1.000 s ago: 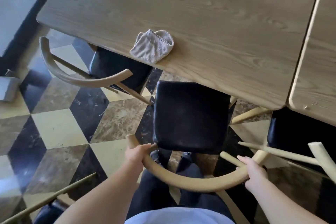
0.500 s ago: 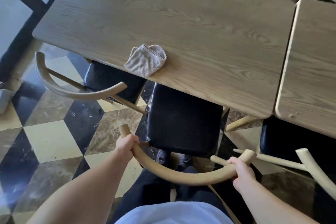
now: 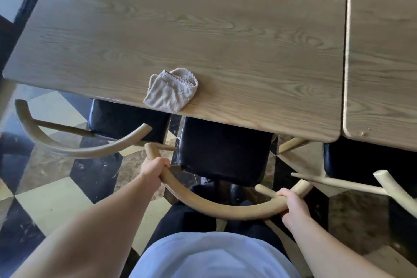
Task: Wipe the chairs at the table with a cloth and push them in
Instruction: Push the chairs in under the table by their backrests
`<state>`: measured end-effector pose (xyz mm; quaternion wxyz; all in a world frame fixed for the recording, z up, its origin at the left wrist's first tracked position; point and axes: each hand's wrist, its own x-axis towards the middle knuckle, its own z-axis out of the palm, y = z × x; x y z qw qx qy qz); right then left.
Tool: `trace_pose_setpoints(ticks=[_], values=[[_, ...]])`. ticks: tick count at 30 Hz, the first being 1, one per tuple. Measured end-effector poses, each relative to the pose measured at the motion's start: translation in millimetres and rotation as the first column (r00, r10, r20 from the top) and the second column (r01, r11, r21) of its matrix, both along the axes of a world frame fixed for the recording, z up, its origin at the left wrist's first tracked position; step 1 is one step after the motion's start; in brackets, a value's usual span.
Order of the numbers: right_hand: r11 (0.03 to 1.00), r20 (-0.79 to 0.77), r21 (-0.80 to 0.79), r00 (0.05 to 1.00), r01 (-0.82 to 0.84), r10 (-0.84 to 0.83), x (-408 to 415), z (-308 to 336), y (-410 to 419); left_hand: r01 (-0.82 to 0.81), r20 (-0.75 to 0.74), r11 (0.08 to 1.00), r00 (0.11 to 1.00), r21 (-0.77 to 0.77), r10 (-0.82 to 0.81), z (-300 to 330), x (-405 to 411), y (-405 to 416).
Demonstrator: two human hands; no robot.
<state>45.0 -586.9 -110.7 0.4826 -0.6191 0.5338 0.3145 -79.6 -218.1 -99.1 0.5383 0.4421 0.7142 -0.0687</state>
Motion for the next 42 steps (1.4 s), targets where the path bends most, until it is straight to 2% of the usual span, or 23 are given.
trace_pose_setpoints(ticks=[13, 21, 27, 31, 39, 42], values=[[0.995, 0.052, 0.002, 0.994, 0.099, -0.099, 22, -20, 14, -0.015, 0.058, 0.999, 0.998, -0.03, 0.016, -12, 24, 20], [0.994, 0.037, 0.03, 0.994, 0.103, -0.104, 47, -20, 17, -0.045, 0.102, 0.998, 0.994, -0.047, 0.05, -16, 44, 22], [0.988, 0.019, 0.04, 0.988, 0.15, -0.151, 55, -16, 19, -0.052, 0.072, 0.997, 0.996, -0.049, 0.056, -21, 45, 18], [0.991, -0.01, 0.059, 0.993, 0.119, -0.119, 55, -14, 18, -0.042, 0.047, 0.997, 0.998, -0.057, 0.044, -20, 46, 19], [0.989, -0.006, 0.128, 0.997, 0.077, -0.077, 57, -12, 11, 0.074, -0.048, 0.996, 0.996, -0.046, -0.077, -20, 44, 23], [0.984, -0.001, 0.168, 0.998, 0.056, -0.056, 57, -10, 9, 0.126, -0.041, 0.992, 0.991, -0.026, -0.127, -16, 42, 22]])
